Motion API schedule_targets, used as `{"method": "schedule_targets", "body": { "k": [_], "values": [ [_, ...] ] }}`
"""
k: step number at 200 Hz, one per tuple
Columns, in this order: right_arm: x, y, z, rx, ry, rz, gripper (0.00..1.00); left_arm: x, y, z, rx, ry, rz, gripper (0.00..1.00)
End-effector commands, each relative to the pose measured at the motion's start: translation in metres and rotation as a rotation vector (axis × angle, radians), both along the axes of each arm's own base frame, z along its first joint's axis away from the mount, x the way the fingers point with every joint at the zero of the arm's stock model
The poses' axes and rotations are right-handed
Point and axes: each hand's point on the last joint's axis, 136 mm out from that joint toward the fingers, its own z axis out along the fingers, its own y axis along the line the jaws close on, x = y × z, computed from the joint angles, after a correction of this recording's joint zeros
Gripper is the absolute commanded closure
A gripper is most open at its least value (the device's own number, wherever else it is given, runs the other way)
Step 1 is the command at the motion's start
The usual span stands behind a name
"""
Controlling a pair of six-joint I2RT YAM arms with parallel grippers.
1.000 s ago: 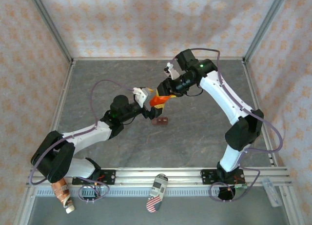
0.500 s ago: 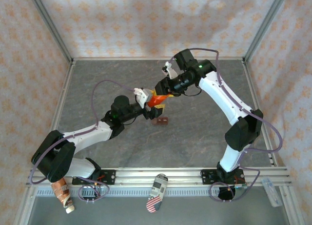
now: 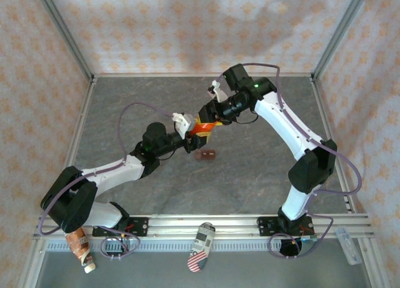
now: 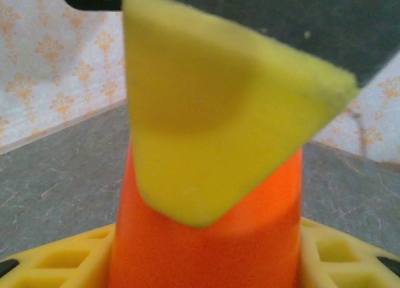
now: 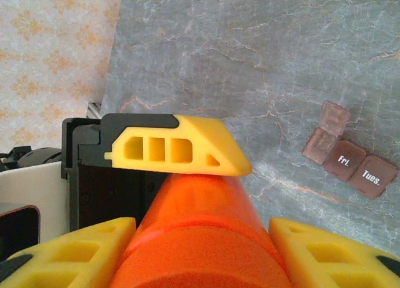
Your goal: Sort the pills into containers
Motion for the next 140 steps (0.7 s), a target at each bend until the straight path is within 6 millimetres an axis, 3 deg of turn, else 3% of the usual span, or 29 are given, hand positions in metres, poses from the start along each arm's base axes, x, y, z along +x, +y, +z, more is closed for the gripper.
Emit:
{"method": "schedule_targets", "body": {
  "k": [1, 17, 32, 49, 63, 115, 140],
  "values": [
    [-0.001, 0.006, 0.007, 0.040, -0.019, 0.012, 0.62, 0.003, -0.006, 0.026, -0.072, -0.039, -0.009, 0.67],
    [-0.001, 0.005, 0.008, 0.039, -0.024, 0.009, 0.59, 0.003, -0.007, 0.026, -0.081, -0.023, -0.012, 0.83],
    [0.002, 0.000, 0.015, 0.044, -0.043, -0.008, 0.42, 0.004, -0.006, 0.026, -0.088, -0.007, -0.006, 1.00],
    [0.013, -0.020, 0.029, 0.068, -0.081, -0.097, 0.25, 0.005, -0.001, 0.025, -0.085, 0.008, 0.025, 1.00],
    [0.021, -0.039, 0.042, 0.080, -0.107, -0.187, 0.19, 0.006, 0.006, 0.025, -0.074, 0.015, 0.062, 1.00],
    [0.031, -0.085, 0.049, 0.096, -0.160, -0.616, 0.16, 0.003, 0.018, 0.024, -0.023, 0.014, 0.116, 1.00],
    [0.024, -0.082, 0.049, 0.160, -0.172, -0.718, 0.16, -0.004, 0.019, 0.023, 0.020, -0.062, 0.145, 1.00]
  ]
}}
